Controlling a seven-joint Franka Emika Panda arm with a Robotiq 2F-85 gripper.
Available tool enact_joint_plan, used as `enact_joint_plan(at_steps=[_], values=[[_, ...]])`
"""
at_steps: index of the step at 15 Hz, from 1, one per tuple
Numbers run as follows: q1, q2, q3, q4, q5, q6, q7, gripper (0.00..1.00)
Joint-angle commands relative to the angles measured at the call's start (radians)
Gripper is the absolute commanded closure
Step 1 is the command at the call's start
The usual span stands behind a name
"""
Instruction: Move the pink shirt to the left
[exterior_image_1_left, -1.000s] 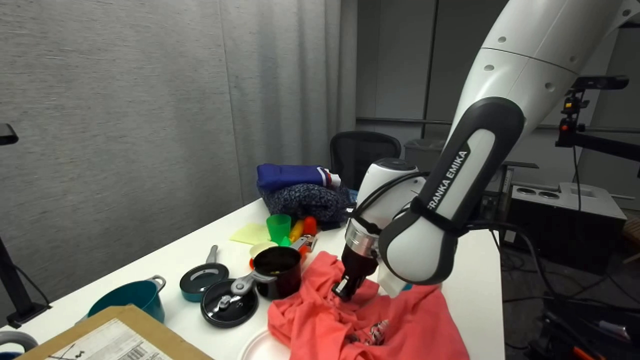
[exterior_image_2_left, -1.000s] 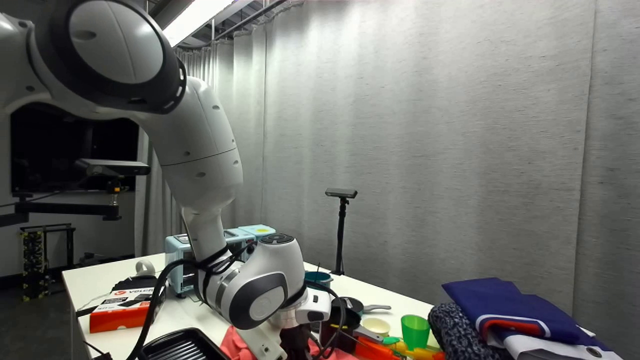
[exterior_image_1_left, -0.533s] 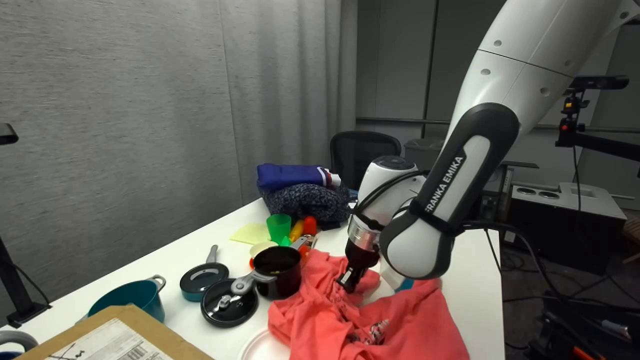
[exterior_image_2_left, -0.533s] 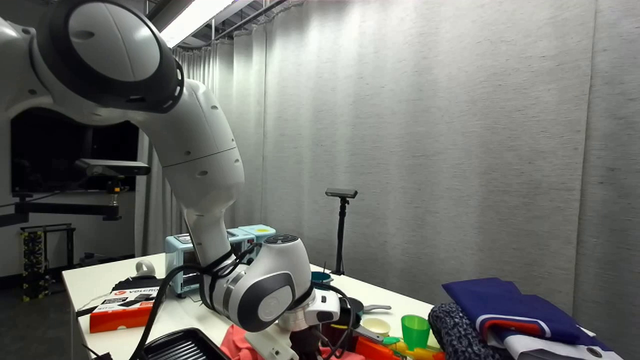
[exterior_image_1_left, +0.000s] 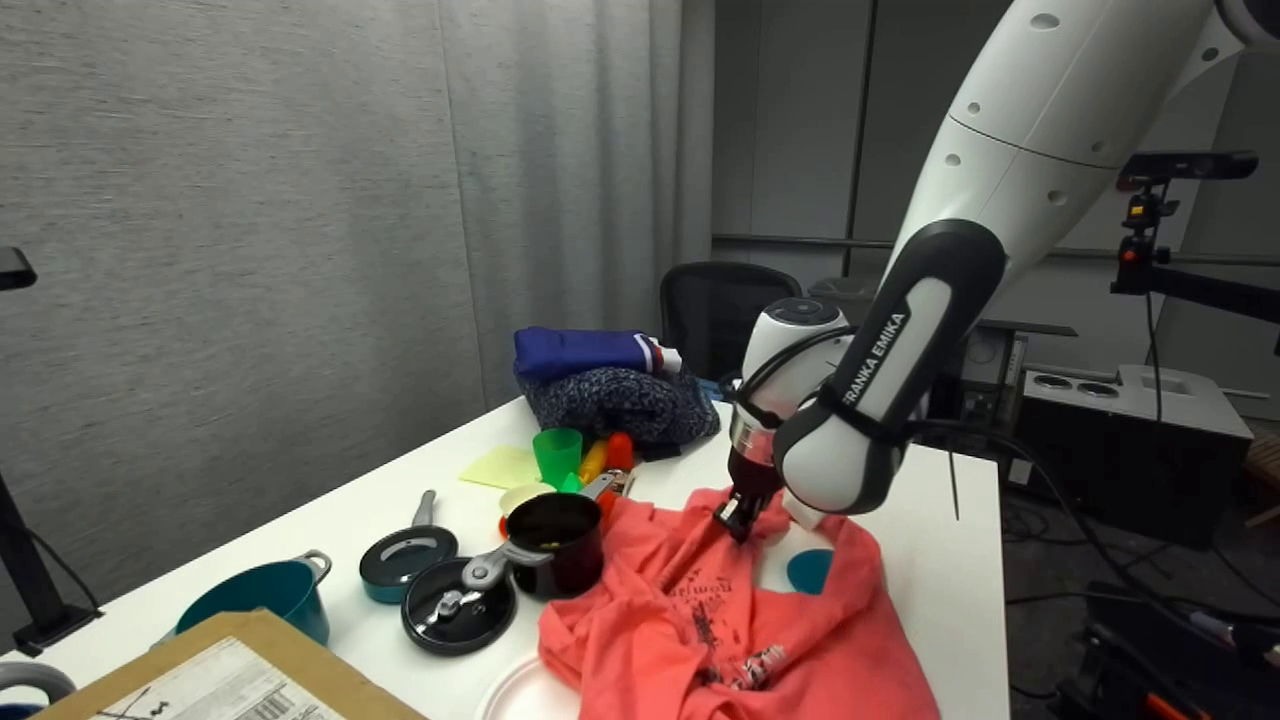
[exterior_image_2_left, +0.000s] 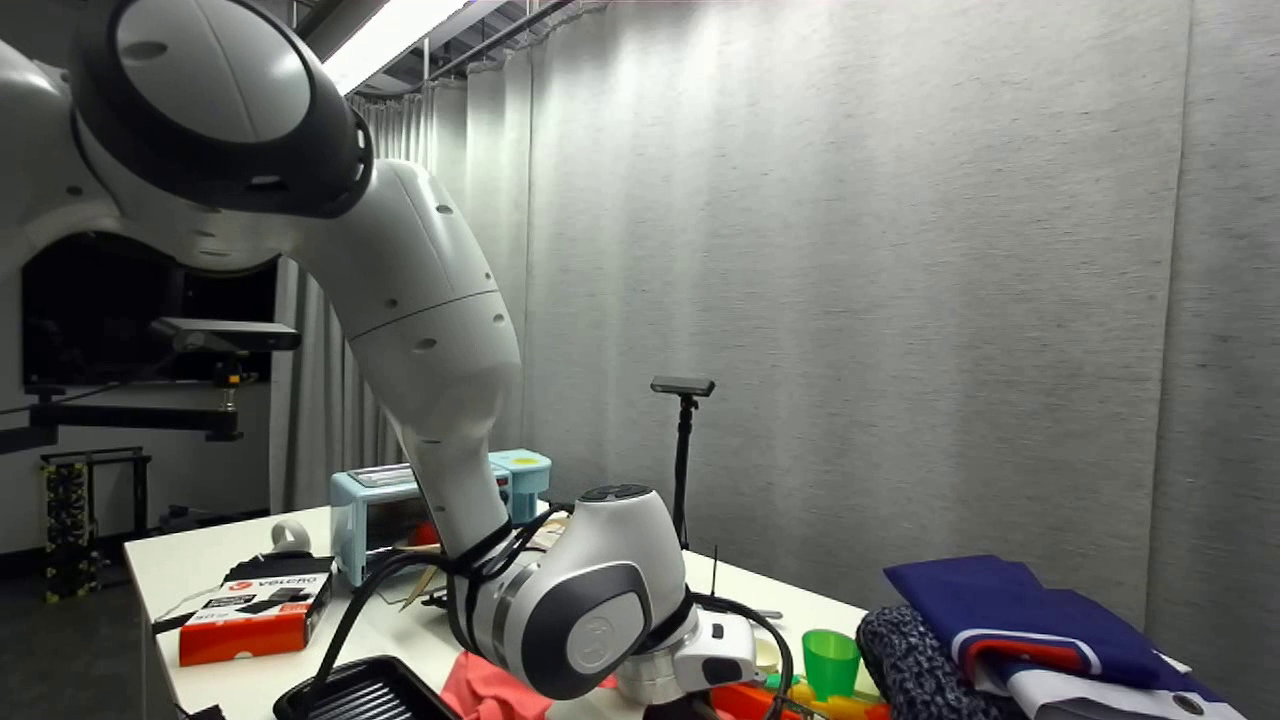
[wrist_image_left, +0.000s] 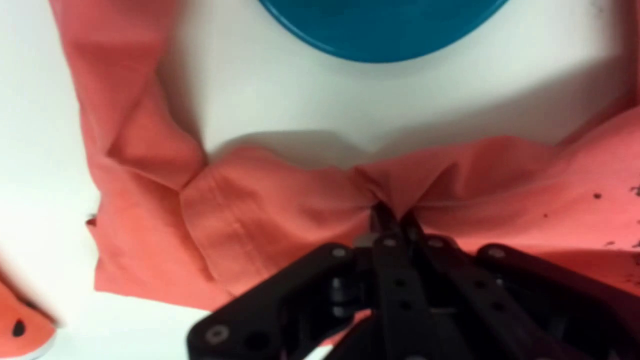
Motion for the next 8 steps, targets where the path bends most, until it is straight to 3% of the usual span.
enact_joint_plan(at_steps=[1,8], values=[[0.022,0.057,-0.063,0.036,-0.029,-0.041,0.061,0.99],[0.004,0.082,-0.130,0.058,-0.012,-0.049,0.146,0.99]])
